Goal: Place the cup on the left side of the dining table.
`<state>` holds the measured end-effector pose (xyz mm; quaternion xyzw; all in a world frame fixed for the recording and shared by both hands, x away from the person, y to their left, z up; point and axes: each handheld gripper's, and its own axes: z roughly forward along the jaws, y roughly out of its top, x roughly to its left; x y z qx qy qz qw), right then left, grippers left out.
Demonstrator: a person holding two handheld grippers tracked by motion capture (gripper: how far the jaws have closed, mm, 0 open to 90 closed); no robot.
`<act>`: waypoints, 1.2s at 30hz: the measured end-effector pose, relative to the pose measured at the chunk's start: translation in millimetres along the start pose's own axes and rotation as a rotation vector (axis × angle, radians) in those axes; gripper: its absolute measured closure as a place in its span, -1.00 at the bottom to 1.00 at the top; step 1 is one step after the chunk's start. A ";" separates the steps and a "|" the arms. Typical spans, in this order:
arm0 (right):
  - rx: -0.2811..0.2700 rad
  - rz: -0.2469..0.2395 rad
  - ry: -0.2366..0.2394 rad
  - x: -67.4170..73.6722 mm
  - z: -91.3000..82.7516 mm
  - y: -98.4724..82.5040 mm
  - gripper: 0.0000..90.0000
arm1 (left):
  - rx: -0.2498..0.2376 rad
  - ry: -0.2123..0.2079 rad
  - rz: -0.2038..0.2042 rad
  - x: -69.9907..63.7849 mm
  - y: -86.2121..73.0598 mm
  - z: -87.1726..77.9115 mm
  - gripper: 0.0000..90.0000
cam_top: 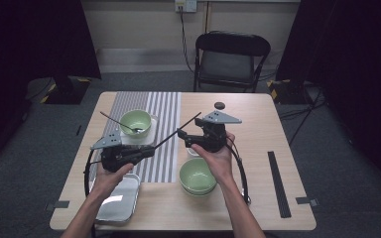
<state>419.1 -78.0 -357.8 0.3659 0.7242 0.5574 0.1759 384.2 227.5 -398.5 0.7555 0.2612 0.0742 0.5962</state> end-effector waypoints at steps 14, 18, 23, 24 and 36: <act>0.002 -0.015 -0.033 -3.7 -24.7 -5.1 -0.49 | 0.025 0.050 0.011 15.8 -3.2 -14.7 0.90; 0.001 -0.017 -0.043 -5.5 -29.6 -7.0 -0.49 | 0.051 0.075 0.019 22.3 -4.5 -19.2 0.90; 0.029 0.001 -0.056 -10.2 -36.2 -18.4 -0.49 | 0.054 0.091 0.007 33.3 -7.2 -22.8 0.90; 0.037 0.001 -0.060 -11.1 -37.2 -19.6 -0.49 | 0.059 0.099 0.006 36.2 -7.2 -23.3 0.90; 0.057 0.018 -0.140 -29.2 -58.8 -35.5 -0.45 | 0.037 0.121 0.004 52.6 9.9 -25.9 0.90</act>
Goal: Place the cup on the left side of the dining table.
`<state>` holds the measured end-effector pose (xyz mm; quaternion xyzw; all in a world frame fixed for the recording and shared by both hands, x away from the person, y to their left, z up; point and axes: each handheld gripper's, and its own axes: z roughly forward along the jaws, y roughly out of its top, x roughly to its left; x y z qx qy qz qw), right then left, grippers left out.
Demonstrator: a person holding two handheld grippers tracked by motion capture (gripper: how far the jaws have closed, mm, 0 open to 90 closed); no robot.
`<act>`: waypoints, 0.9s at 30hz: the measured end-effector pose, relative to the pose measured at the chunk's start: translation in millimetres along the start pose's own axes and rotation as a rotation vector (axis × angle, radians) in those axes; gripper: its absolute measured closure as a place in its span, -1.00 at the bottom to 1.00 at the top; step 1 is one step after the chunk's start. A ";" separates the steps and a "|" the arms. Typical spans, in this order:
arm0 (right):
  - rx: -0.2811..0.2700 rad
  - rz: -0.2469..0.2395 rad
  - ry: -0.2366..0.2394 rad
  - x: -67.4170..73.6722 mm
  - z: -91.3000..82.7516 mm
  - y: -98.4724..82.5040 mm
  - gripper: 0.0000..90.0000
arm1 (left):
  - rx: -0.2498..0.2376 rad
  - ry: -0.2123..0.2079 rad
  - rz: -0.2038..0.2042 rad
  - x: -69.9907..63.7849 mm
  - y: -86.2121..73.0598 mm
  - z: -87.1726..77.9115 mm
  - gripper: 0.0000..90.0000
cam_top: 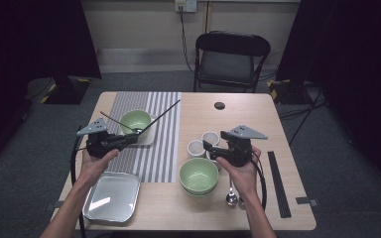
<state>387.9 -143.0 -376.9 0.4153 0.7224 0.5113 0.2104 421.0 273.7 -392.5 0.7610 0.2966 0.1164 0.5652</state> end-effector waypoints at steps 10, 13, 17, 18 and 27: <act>0.077 0.004 -0.078 -24.5 -17.8 -30.9 -0.41 | 0.027 0.013 -0.028 11.0 -8.6 1.4 0.90; 0.099 0.015 -0.104 -34.1 -26.4 -40.3 -0.42 | 0.035 0.022 -0.030 12.2 -10.1 1.2 0.90; 0.121 0.031 -0.146 -49.0 -41.8 -54.6 -0.43 | 0.044 0.032 -0.025 14.7 -12.9 1.7 0.90; 0.124 0.036 -0.156 -53.0 -45.5 -58.5 -0.43 | 0.058 0.034 -0.029 15.9 -14.8 2.3 0.90; 0.198 0.076 -0.261 -89.1 -72.3 -94.2 -0.45 | 0.091 0.059 -0.050 24.5 -29.3 4.3 0.90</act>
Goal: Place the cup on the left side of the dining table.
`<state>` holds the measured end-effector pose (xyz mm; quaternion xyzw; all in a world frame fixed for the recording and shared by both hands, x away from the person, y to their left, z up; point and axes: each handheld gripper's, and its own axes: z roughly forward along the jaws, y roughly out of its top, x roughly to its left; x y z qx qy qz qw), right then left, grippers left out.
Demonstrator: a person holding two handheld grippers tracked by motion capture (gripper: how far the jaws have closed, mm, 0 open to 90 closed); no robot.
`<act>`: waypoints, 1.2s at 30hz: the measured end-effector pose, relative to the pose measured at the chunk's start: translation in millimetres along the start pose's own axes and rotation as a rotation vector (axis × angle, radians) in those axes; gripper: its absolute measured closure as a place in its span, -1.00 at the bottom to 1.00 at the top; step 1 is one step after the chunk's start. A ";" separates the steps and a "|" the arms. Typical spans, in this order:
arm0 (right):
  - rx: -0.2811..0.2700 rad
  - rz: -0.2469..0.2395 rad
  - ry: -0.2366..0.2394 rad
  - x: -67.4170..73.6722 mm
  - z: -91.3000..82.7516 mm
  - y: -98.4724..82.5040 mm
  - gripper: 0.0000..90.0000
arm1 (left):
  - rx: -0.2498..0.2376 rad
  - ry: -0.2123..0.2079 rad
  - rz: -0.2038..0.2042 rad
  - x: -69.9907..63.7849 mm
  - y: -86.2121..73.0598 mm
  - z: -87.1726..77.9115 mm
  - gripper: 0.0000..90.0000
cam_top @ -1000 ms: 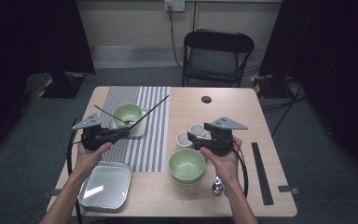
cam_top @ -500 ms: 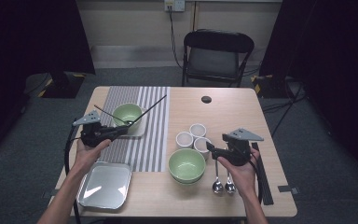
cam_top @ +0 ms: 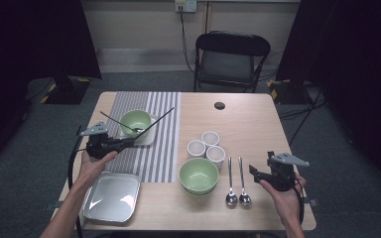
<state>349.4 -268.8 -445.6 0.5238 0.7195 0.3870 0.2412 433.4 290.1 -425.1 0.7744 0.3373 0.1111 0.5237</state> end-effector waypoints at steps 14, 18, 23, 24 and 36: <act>0.123 0.048 -0.105 -45.7 -4.4 -51.9 -0.47 | 0.046 0.006 -0.018 10.8 -7.0 5.7 0.90; 0.143 0.032 -0.121 -45.8 0.4 -56.1 -0.48 | 0.068 0.010 -0.014 14.2 -9.6 9.5 0.90; 0.127 0.018 -0.132 -44.3 1.3 -58.5 -0.51 | 0.089 0.020 -0.034 22.8 -16.1 10.3 0.90; 0.117 0.016 -0.132 -44.2 1.5 -59.6 -0.51 | 0.092 0.017 -0.035 23.8 -17.0 10.6 0.90; 0.100 0.015 -0.130 -44.4 1.8 -61.5 -0.53 | 0.153 0.041 -0.059 33.6 -33.3 17.7 0.90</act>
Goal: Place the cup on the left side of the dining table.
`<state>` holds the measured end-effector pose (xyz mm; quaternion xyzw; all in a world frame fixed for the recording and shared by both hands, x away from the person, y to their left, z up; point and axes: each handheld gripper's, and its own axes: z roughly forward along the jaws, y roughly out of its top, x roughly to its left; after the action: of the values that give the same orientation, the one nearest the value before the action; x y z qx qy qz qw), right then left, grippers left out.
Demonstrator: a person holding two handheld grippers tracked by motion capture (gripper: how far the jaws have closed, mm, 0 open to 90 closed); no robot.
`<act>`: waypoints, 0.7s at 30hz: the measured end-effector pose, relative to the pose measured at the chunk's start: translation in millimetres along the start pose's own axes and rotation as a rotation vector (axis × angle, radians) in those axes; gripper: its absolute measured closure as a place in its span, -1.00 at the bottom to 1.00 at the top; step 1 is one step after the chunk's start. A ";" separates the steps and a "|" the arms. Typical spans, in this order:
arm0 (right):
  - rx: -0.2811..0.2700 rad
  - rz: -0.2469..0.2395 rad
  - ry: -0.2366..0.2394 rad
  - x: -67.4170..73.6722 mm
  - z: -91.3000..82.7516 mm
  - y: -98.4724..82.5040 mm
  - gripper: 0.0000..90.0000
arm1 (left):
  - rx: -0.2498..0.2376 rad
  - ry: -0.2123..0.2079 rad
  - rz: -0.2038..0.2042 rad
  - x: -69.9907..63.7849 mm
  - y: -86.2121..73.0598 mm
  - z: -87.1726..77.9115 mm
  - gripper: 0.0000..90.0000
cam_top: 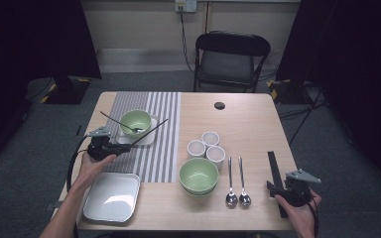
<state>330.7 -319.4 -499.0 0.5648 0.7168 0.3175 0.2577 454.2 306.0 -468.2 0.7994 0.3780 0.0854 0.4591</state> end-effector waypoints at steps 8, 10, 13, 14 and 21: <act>0.000 0.000 0.000 0.0 0.1 0.0 -0.53 | 0.036 0.024 -0.002 3.4 -3.7 5.2 0.90; 0.000 0.000 0.000 0.0 0.1 0.1 -0.53 | 0.031 0.013 -0.016 5.4 -4.0 4.7 0.90; 0.000 0.000 0.000 0.0 0.1 0.0 -0.53 | 0.059 0.036 0.002 5.9 -3.1 5.9 0.90; -0.001 -0.001 0.000 -0.1 0.1 0.1 -0.53 | 0.060 0.023 -0.003 6.8 -3.8 6.8 0.90; 0.000 0.000 0.000 0.0 0.1 0.0 -0.53 | 0.067 0.036 -0.022 14.2 -7.5 7.4 0.90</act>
<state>330.8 -319.3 -499.0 0.5649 0.7167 0.3176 0.2577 463.8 312.9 -481.4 0.8084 0.3978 0.0818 0.4261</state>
